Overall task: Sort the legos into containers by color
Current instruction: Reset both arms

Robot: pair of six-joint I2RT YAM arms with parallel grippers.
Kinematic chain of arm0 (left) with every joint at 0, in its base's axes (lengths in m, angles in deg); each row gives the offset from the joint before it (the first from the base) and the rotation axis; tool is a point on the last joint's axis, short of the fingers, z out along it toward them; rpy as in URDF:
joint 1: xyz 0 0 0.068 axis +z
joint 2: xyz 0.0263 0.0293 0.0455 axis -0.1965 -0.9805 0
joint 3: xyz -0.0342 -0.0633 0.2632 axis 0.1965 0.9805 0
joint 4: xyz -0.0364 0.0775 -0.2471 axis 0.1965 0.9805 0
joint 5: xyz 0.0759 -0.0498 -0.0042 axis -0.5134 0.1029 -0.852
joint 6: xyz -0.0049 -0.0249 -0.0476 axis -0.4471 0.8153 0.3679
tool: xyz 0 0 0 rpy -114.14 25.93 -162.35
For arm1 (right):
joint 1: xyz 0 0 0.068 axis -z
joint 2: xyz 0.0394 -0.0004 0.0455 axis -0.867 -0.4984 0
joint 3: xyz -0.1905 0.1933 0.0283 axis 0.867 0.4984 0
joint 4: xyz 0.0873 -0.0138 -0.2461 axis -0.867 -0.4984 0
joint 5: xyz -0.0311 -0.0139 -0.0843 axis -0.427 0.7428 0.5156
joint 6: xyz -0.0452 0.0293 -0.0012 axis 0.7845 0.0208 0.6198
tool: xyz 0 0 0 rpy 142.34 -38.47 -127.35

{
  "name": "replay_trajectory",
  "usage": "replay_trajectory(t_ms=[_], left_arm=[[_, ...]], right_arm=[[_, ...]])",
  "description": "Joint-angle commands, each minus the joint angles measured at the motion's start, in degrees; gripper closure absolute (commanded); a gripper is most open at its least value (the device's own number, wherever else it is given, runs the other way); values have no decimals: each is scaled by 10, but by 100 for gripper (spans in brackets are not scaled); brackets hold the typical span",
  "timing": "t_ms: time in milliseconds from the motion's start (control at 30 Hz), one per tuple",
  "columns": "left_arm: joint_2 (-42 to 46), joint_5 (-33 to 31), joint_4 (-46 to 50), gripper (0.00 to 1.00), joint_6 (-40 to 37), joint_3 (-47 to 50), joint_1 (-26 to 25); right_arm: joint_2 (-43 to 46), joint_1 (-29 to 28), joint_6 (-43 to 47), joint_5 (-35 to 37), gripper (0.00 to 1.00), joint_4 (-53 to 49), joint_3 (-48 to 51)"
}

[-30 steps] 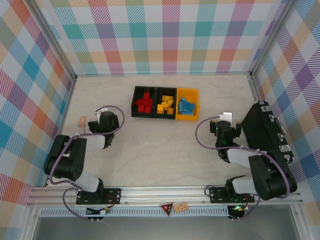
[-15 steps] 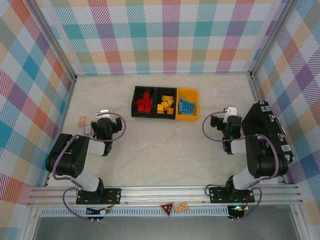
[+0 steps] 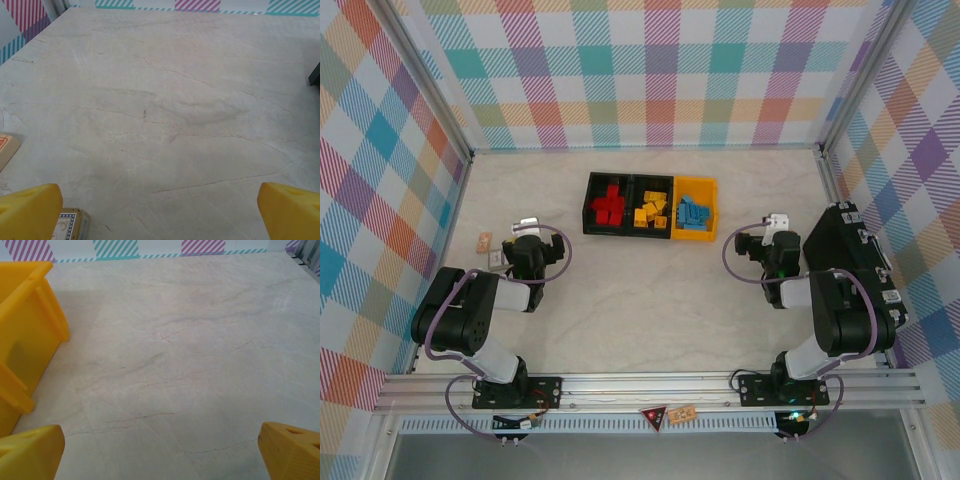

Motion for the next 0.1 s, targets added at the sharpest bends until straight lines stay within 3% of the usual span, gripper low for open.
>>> replay_trajectory(t_ms=[0,67], left_arm=[[3,7,-23,1,-3,1,7],[3,8,-23,0,-3,2,7]], right_arm=[[1,2,-5,-15,1,10,-9],[1,-1,-4,-11,1,12,-10]])
